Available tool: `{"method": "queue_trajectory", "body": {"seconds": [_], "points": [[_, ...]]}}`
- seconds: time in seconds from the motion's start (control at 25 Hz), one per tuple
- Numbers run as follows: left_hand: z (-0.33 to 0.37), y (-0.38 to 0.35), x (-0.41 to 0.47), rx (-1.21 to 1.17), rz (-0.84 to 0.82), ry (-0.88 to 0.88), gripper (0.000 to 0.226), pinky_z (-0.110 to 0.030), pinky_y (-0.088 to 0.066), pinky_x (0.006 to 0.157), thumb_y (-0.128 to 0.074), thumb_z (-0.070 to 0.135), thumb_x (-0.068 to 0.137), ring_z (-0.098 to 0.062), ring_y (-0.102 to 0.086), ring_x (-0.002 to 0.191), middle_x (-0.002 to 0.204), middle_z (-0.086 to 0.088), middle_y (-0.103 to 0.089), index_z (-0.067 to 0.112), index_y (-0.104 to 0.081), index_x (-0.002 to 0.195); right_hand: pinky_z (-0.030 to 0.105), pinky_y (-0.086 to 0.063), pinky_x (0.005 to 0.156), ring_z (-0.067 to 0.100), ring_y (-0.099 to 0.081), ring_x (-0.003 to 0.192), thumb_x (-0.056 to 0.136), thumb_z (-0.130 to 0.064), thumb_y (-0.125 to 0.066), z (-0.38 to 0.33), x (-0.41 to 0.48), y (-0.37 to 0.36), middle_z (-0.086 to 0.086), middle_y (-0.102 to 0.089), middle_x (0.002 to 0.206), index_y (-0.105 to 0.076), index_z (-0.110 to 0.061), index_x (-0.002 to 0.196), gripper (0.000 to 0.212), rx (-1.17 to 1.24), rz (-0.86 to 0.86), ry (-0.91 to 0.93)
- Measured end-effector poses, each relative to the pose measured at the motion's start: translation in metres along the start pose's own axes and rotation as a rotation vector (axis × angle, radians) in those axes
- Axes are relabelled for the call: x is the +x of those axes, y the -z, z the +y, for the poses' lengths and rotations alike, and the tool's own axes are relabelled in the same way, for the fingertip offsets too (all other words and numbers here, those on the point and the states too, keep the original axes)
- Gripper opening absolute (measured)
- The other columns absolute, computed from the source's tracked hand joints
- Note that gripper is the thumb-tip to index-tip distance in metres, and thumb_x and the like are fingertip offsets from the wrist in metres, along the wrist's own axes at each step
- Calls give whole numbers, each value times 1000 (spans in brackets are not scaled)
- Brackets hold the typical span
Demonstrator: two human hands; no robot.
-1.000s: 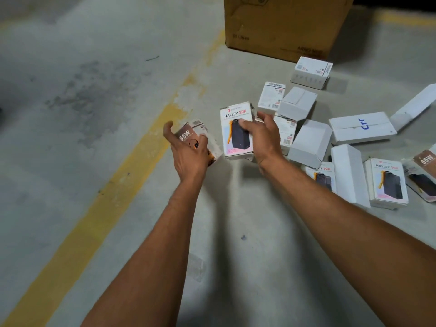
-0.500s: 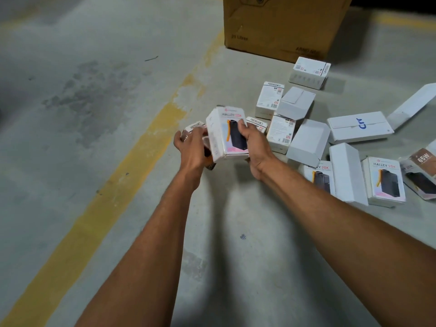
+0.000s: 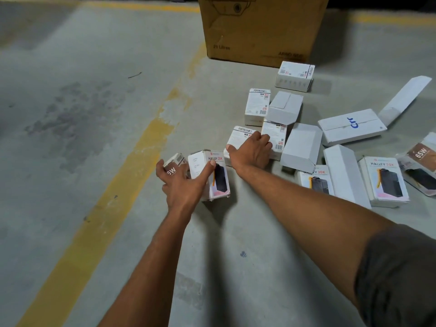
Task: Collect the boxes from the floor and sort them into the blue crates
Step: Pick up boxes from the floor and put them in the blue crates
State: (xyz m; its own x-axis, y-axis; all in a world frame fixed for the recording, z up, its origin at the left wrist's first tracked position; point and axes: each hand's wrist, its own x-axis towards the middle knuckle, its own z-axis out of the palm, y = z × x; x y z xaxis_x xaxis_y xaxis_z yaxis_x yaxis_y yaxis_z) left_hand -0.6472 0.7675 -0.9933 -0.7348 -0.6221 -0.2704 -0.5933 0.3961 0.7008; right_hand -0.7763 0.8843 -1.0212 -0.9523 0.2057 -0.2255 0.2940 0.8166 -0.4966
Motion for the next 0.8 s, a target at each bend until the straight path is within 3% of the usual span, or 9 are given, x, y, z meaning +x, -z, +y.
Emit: {"method": "queue_trajectory", "body": {"seconds": [0.16, 0.32, 0.44, 0.56, 0.6, 0.68, 0.8], "points": [[6, 0, 6, 132, 42, -20, 62, -53, -38, 109, -69, 84, 70, -40, -34, 139, 162, 16, 7, 32, -60, 103, 43, -51, 90, 30, -53, 125, 69, -57, -88, -8, -4, 2, 9, -46, 139, -38, -8, 146, 104, -73, -87, -38], [8, -6, 4, 186, 94, -31, 60, -57, -38, 106, -70, 82, 70, -45, -35, 135, 164, 10, 6, 30, -56, 97, 40, -54, 94, 30, -62, 120, 66, -50, -89, 17, -7, -7, 5, -64, 130, -50, -20, 132, 82, 127, -280, -13], [11, -9, 4, 192, 88, -50, 64, -57, -38, 106, -68, 83, 71, -45, -35, 136, 163, 11, 5, 27, -59, 102, 39, -50, 93, 29, -57, 118, 68, -61, -82, 30, -5, 2, 4, -61, 124, -53, -24, 127, 75, 73, -212, 145], [17, -13, 3, 196, 87, -62, 60, -56, -38, 106, -69, 82, 71, -45, -35, 135, 163, 10, 5, 30, -55, 98, 43, -43, 103, 30, -43, 128, 73, -70, -72, 35, 5, 17, 7, -49, 136, -53, -17, 133, 82, -7, 85, 289], [19, -14, 4, 205, 92, -75, 60, -56, -39, 105, -69, 81, 71, -45, -36, 135, 164, 10, 5, 30, -55, 97, 45, -37, 112, 32, -37, 138, 75, -73, -68, 34, 10, 22, 10, -44, 147, -52, -14, 137, 87, 7, 94, 277], [25, -16, 3, 202, 99, -83, 61, -56, -40, 105, -69, 82, 70, -45, -36, 134, 164, 10, 5, 29, -57, 97, 48, -21, 125, 35, -21, 153, 79, -76, -60, 35, 19, 29, 17, -29, 163, -42, -5, 150, 102, -7, -65, 190], [28, -20, 2, 254, 111, -81, 69, -56, -39, 104, -70, 81, 70, -44, -35, 134, 164, 7, 4, 24, -64, 107, 48, -24, 123, 36, -31, 149, 79, -77, -55, 44, 9, 28, 21, -38, 159, -39, -4, 150, 103, -242, -115, 267]]}}
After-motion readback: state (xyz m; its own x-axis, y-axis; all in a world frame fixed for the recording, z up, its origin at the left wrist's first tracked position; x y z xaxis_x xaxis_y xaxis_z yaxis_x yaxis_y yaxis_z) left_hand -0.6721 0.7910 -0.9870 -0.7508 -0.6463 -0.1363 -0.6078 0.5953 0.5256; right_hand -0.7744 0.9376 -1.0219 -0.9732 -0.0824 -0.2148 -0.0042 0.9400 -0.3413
